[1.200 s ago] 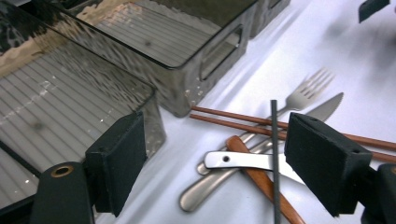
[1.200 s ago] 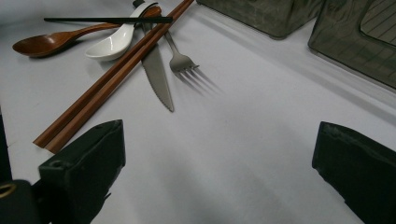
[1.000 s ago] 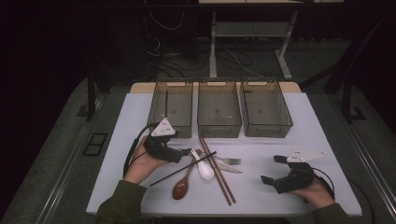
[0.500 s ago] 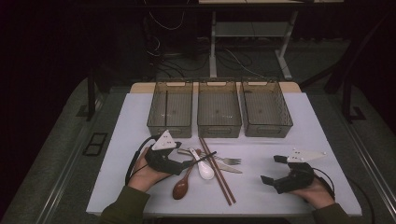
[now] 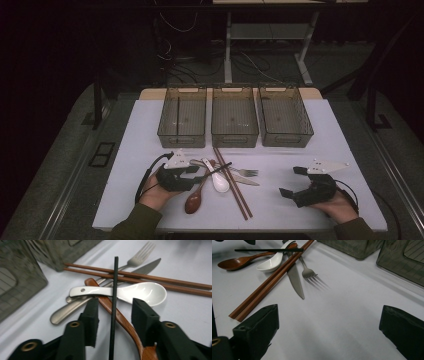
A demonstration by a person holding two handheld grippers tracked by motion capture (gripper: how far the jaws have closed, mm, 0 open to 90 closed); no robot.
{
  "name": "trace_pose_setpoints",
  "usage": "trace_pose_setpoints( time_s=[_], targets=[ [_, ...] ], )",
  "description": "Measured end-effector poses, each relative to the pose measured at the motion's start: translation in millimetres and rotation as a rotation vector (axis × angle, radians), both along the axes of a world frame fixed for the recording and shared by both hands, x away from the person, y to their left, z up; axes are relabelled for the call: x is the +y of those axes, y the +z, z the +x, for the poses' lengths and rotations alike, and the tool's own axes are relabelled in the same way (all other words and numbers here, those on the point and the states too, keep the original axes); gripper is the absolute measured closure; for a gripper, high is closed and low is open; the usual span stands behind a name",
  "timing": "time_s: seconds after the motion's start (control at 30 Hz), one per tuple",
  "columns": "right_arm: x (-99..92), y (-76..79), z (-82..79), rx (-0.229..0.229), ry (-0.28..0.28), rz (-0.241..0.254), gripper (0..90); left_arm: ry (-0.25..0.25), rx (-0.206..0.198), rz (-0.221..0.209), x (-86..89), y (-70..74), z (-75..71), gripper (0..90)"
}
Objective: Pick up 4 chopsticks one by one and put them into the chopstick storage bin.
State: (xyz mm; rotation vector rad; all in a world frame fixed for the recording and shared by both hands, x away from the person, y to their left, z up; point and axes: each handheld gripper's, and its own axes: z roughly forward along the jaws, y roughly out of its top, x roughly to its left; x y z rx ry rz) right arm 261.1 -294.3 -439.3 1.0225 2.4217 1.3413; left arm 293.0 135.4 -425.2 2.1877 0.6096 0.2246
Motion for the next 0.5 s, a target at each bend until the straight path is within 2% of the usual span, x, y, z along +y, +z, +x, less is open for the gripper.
trace_pose_setpoints(
  time_s=[0.2,0.4,0.5],
  targets=[
    [-0.1,-0.1,0.1,0.002,-0.001,-0.001,2.6,-0.010,0.013,0.036,0.7,-5.1,3.6,68.8],
    [-0.4,-0.2,0.4,0.000,-0.002,-0.002,2.6,-0.012,0.036,0.039,2.3,-9.3,6.2,71.8],
    [-0.6,-0.1,0.4,0.000,-0.001,-0.002,2.6,-0.018,0.048,0.058,3.8,-12.1,8.3,73.1]
  ],
)
